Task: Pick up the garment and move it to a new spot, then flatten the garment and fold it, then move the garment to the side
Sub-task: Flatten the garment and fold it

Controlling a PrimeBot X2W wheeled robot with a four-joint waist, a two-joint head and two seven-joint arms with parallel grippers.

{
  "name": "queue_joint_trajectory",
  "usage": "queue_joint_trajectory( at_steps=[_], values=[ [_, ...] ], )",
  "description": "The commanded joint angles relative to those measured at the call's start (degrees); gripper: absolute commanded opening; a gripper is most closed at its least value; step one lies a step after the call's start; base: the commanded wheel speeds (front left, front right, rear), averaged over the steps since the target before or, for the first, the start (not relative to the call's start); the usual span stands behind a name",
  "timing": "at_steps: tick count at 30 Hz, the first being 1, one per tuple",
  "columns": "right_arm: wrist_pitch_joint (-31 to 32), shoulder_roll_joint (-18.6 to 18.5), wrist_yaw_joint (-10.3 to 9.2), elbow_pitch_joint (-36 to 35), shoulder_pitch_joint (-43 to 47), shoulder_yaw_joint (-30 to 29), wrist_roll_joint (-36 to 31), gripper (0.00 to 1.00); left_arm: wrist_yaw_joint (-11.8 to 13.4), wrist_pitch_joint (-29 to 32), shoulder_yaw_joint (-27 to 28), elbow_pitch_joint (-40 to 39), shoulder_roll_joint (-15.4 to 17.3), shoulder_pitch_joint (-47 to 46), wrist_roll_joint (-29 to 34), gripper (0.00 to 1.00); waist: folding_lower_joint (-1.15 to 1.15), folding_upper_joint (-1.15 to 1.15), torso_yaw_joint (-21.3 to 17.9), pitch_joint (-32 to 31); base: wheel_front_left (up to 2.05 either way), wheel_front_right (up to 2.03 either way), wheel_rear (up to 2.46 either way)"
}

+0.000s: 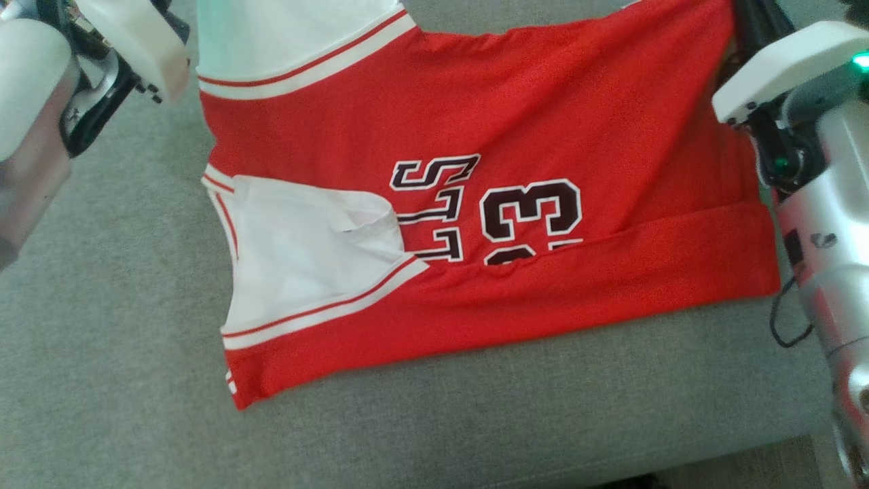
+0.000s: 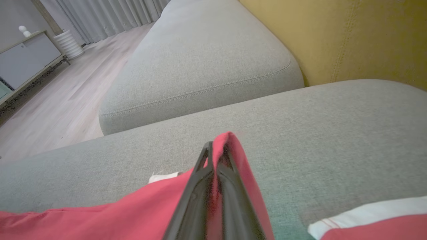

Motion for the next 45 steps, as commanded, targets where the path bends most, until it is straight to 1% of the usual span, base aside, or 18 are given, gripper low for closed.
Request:
queue_joint_trajectory(
  at_steps=[1,5,11,14,18,19,22,28,32,37,38,39,40,41,42,43,44,45],
  values=[
    [-1.11,-0.95,-0.05,-1.42,0.01,0.56,0.77,0.00,0.12,-1.71,2.78,-0.14,1.20,-2.75,-0.53,0.00,0.00,0.00,0.73,-1.23,0.00,0.00,0.00],
    [-2.25,-2.54,-0.05,-2.12,3.10,0.51,2.58,0.00,0.12,-4.26,2.30,-0.89,1.35,-0.63,-1.72,0.00,0.00,0.00,2.11,-3.24,0.00,0.00,0.00],
    [-3.20,-5.67,-0.05,-4.72,10.57,-0.16,4.17,0.00,0.39,-6.94,2.24,-4.57,3.31,5.53,-3.26,0.00,0.00,0.00,4.40,-6.48,0.00,0.00,0.00],
    [-3.38,-6.74,-0.05,-6.45,14.67,-0.87,4.77,0.00,1.49,-7.69,2.21,-7.81,4.69,9.93,-3.70,0.00,0.00,0.00,5.39,-8.23,0.00,0.00,0.00],
    [-3.33,-7.65,-0.05,-9.18,20.34,-2.25,5.24,0.00,4.01,-8.22,2.52,-13.17,7.17,16.26,-4.52,0.00,0.00,0.00,6.27,-10.27,0.00,0.00,0.00],
    [-3.33,-7.65,-0.05,-9.18,20.34,-2.25,5.24,0.00,4.01,-8.22,2.52,-13.17,7.17,16.26,-4.52,0.00,0.00,0.00,6.27,-10.27,0.00,0.00,0.00],
    [-2.96,-7.96,-0.05,-11.60,24.61,-3.58,5.53,0.00,5.87,-8.39,2.78,-17.53,9.18,21.59,-5.85,0.00,0.00,0.00,6.72,-11.33,0.00,0.00,0.00],
    [-1.56,-7.52,-0.05,-16.18,32.41,-6.76,4.47,0.00,9.77,-8.51,2.36,-24.91,12.27,31.01,-7.38,0.00,0.00,0.00,7.11,-12.56,0.00,0.00,0.00],
    [-0.37,-6.19,-0.05,-18.13,36.01,-9.12,3.25,0.00,11.73,-8.55,2.27,-28.02,12.91,35.75,-8.31,0.00,0.00,0.00,7.03,-13.01,0.00,0.00,0.00],
    [1.07,-4.10,-0.05,-19.35,38.61,-11.62,1.20,0.00,12.49,-8.57,2.65,-29.25,12.63,39.83,-8.74,0.00,0.00,0.00,6.87,-12.55,0.00,0.00,0.00],
    [1.33,-3.62,-0.05,-19.49,38.86,-11.92,0.82,0.00,12.38,-8.57,3.00,-29.12,12.26,40.53,-8.95,0.05,0.00,0.00,6.74,-12.40,0.00,0.00,0.00],
    [1.52,-3.16,-0.05,-19.57,39.09,-12.24,0.46,0.00,12.23,-8.57,3.48,-28.98,11.73,41.29,-9.28,0.05,0.00,0.00,6.62,-12.28,0.00,0.00,0.00],
    [1.60,-2.78,-0.05,-19.66,39.28,-12.54,0.11,0.00,12.19,-8.57,3.93,-28.78,11.22,41.88,-9.14,0.08,0.00,0.00,6.52,-12.18,0.00,0.00,0.00],
    [1.61,-2.44,-0.05,-19.75,39.49,-12.86,-0.20,0.04,12.09,-8.58,4.33,-28.49,10.67,42.53,-8.96,0.10,0.00,0.00,6.43,-12.13,0.00,0.00,0.00],
    [1.60,-2.11,-0.05,-19.81,39.73,-13.19,-0.45,0.26,11.95,-8.58,4.62,-28.12,10.10,43.22,-8.85,0.18,0.00,0.00,6.34,-12.15,0.00,0.00,0.00],
    [1.60,-1.81,-0.05,-19.90,39.97,-13.41,-0.70,0.51,11.92,-8.58,5.14,-27.84,9.47,43.92,-8.75,0.29,0.00,0.00,6.21,-12.26,0.00,0.00,0.00],
    [1.01,-1.27,-0.05,-20.20,40.40,-14.11,-1.19,1.00,11.91,-8.58,7.05,-27.62,8.04,45.66,-8.98,0.49,0.00,0.00,5.90,-12.62,0.00,0.00,0.00],
    [0.53,-0.98,-0.05,-20.37,40.67,-14.48,-1.43,1.00,11.95,-8.58,8.19,-27.55,7.38,46.68,-9.13,0.78,0.00,0.00,5.75,-12.86,0.00,0.00,0.00]
  ],
)
